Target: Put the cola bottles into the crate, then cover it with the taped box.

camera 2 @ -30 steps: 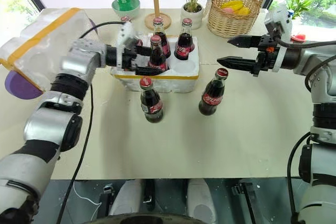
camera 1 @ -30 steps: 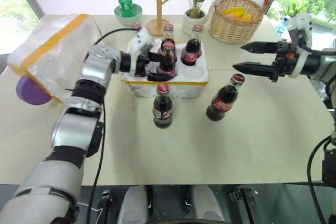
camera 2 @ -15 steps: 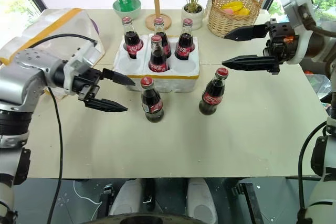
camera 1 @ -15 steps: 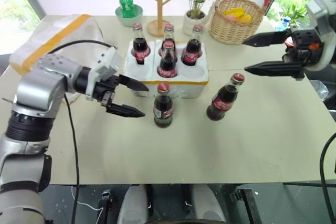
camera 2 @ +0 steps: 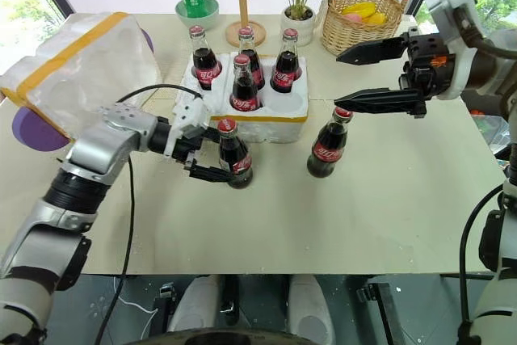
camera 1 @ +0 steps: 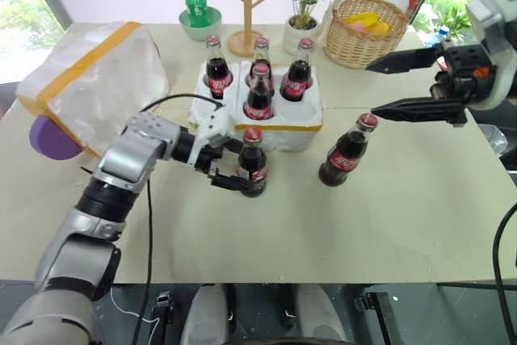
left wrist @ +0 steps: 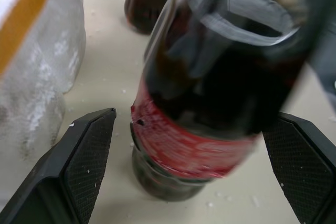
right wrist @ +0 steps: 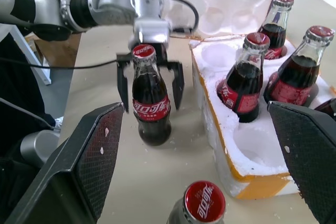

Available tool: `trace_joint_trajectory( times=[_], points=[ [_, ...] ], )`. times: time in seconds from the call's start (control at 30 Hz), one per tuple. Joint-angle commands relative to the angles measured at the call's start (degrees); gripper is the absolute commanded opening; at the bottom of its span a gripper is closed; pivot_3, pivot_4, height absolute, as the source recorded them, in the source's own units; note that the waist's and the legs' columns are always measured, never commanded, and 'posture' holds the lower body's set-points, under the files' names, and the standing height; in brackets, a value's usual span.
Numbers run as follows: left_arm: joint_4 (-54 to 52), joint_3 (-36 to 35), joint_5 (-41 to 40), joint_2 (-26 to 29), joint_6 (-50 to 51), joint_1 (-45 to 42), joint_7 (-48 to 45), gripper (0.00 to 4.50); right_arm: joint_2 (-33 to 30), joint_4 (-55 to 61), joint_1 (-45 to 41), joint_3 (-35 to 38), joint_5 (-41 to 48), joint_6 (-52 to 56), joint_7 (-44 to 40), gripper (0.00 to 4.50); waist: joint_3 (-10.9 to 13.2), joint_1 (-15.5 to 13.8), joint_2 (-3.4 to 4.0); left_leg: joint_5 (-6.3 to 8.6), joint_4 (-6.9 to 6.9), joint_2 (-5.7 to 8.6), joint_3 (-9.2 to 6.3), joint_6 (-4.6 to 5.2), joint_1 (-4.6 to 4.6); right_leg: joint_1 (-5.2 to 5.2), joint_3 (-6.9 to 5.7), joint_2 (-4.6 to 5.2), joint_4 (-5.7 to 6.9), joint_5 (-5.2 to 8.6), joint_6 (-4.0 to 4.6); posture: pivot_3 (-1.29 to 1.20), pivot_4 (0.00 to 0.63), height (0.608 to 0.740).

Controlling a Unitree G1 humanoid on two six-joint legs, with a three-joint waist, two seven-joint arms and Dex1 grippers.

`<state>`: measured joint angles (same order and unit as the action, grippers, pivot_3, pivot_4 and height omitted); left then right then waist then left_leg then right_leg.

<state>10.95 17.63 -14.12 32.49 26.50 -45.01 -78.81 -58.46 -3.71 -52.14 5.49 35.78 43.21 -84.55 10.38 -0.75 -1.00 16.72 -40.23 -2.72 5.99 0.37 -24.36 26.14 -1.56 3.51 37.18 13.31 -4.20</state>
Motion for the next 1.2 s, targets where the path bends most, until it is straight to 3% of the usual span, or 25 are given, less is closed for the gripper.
trace_joint_trajectory(
  times=[0.03, 0.07, 0.13, 0.23, 0.5, 0.63, 0.87, 1.2],
  points=[
    [1.9, 0.3, 1.1, -1.4, -1.6, -2.1, 0.5, 4.49, -0.8, 1.7, 0.3, 2.8, 1.1, -0.5, 1.5, 4.50, 0.0, 0.0, 0.00, 0.00, 0.00, 0.00, 0.00, 0.00, 0.00, 0.00, 0.00, 0.00, 0.00, 0.00, 0.00, 0.00, 0.150, 0.740],
    [2.3, 0.2, 1.1, -1.7, -1.6, -2.2, 0.4, 4.49, -0.8, 1.8, 0.5, 2.9, 1.1, -0.6, 1.8, 4.50, 0.0, 0.0, 0.00, 0.00, 0.00, 0.00, 0.00, 0.00, 0.00, 0.00, 0.00, 0.00, 0.00, 0.00, 0.00, 0.00, 0.150, 0.740],
    [2.5, -0.4, 0.2, -2.2, -1.2, -2.2, -0.3, 3.97, -0.8, 1.7, 0.8, 3.1, 1.3, -0.4, 2.6, 4.50, 0.0, 0.0, 0.00, 0.00, 0.00, 0.00, 0.00, 0.01, 0.01, 0.00, 0.01, 0.00, 0.01, 0.00, 0.00, 0.00, 0.150, 0.740],
    [-0.1, -3.2, -4.6, -1.2, 4.1, -2.3, -2.9, 2.79, -0.8, 1.6, 1.9, 3.2, 1.5, -0.3, 3.4, 4.50, 0.0, 0.1, 0.00, 0.01, 0.00, 0.00, 0.00, 0.02, 0.00, 0.01, 0.01, 0.00, 0.01, 0.00, 0.00, 0.00, 0.150, 0.740],
    [-5.4, -11.5, -14.7, 9.1, 16.3, -3.1, -7.7, 2.86, -0.2, 1.1, 3.0, 2.8, 1.3, -1.2, 4.7, 4.50, 0.0, 0.5, -0.01, -0.04, 0.03, -0.04, -0.06, -0.06, -0.04, 0.13, 0.03, -0.03, 0.04, 0.01, 0.01, 0.00, 0.150, 0.740],
    [-1.6, -17.5, -17.6, 11.3, 20.1, -7.6, -3.9, 2.86, 0.2, 0.5, 3.1, 2.5, 0.9, -1.9, 5.2, 4.50, 0.0, 0.0, -0.03, -0.01, 0.01, -0.02, -0.04, -0.01, -0.05, 0.11, 0.02, 0.01, 0.03, 0.00, 0.01, 0.00, 0.150, 0.740],
    [19.4, -19.7, -9.4, 7.1, 6.8, -20.0, 7.8, 2.86, 1.8, -0.1, 2.6, 1.8, 0.6, -2.9, 6.0, 4.50, 0.0, 0.0, -0.05, -0.01, -0.06, 0.03, -0.04, -0.01, -0.04, -0.03, -0.08, 0.04, 0.00, 0.00, 0.00, 0.00, 0.150, 0.740],
    [32.2, -10.9, 4.0, 3.2, -12.0, -19.3, 5.9, 2.86, 3.3, 0.4, 3.3, 2.1, 0.3, -3.2, 8.2, 4.50, 0.0, 0.1, -0.06, -0.14, 0.00, 0.00, 0.06, -0.25, -0.12, 0.13, -0.06, -0.01, -0.04, 0.00, 0.00, 0.00, 0.150, 0.740]
  ],
)
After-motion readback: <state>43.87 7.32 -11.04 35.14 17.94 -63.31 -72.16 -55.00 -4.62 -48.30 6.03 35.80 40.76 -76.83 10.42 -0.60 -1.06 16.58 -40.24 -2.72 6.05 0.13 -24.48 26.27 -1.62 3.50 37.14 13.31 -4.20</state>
